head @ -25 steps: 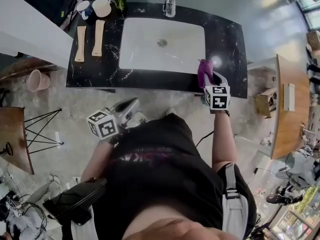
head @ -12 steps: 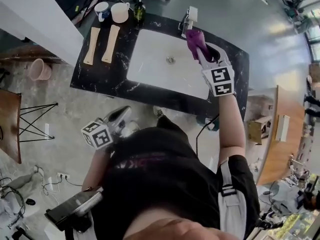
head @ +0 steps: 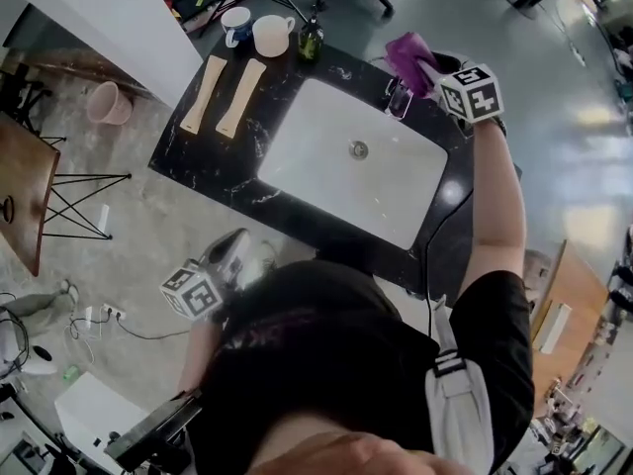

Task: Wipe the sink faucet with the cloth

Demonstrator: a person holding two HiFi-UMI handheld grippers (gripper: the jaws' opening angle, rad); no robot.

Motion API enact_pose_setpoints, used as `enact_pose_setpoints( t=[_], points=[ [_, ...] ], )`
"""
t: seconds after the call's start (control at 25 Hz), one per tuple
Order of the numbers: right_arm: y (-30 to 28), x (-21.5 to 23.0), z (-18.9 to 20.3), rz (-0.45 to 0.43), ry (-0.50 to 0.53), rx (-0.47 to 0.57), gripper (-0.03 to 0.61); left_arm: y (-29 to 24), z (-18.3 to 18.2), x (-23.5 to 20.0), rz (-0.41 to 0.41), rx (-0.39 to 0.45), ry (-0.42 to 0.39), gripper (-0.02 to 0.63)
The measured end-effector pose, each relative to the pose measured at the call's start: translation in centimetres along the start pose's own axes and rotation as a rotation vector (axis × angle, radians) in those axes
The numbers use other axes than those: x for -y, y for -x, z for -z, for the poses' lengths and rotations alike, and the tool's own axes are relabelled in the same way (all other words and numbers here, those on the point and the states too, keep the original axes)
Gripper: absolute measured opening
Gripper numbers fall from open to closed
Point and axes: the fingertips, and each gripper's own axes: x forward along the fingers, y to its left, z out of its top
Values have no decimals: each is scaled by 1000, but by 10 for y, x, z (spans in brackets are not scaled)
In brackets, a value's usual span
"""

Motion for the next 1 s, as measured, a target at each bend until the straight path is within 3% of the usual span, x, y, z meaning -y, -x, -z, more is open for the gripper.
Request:
enact_pose_setpoints(
  t=[0.2, 0.44, 0.76, 1.0],
  points=[
    [-33, 56, 1, 54, -59, -18, 86, -3, 10, -5, -72, 28, 40, -8],
    [-25, 51, 4, 70, -135, 37, 83, -11, 12, 1, -46, 0, 13, -8],
    [53, -41, 19, 3, -146, 136, 81, -16, 4, 8, 61, -41, -19, -8],
    [63, -135, 51, -100, -50, 54, 81, -24, 1, 13, 135, -68, -31, -8]
  ],
)
